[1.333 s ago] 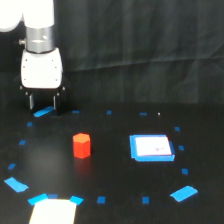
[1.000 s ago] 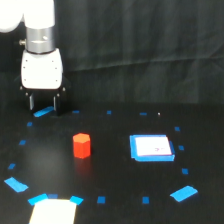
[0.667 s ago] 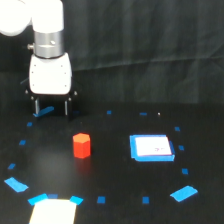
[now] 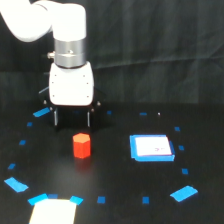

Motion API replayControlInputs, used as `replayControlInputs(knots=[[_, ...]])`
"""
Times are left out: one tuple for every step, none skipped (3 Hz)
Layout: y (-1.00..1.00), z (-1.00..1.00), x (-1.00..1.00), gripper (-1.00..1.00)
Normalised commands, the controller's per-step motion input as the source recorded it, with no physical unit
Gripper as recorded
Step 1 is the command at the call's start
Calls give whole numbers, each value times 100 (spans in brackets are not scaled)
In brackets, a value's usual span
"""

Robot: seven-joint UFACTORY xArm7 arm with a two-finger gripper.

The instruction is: Pick up the red object from the table

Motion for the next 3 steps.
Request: replayControlInputs(knots=[[-76,-49,48,100],[-60,-61,-11,73],[-53,-51,-17,73]])
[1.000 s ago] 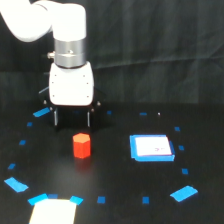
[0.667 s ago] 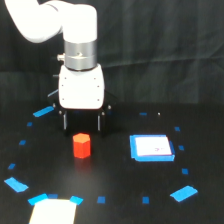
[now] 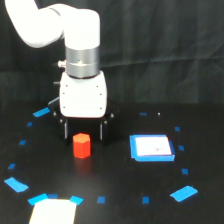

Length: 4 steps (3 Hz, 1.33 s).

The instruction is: Pick up the red object from the table

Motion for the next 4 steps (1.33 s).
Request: replayControlInputs(knots=[[-38,-41,-29,22],[-34,-18,26,-96],[-21,-22,21,-100],[28,10,17,-100]])
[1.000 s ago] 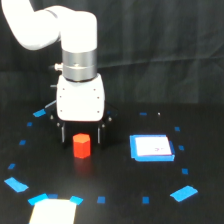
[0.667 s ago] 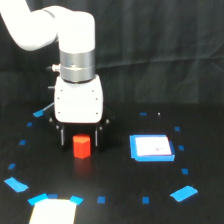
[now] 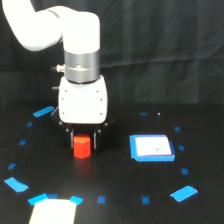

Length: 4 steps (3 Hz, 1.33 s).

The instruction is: Pick up the red object from the table

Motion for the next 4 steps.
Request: replayControlInputs(knots=[[22,28,100,-60],[-16,100,92,-100],[8,100,94,-98],[23,100,100,-85]])
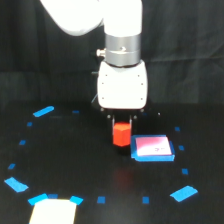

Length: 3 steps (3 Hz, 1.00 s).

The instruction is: Pick up the red object from the table

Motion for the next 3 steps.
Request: replayControlInputs(knots=[[-12,100,100,-100],[-12,100,48,-78],[1,100,100,-100]])
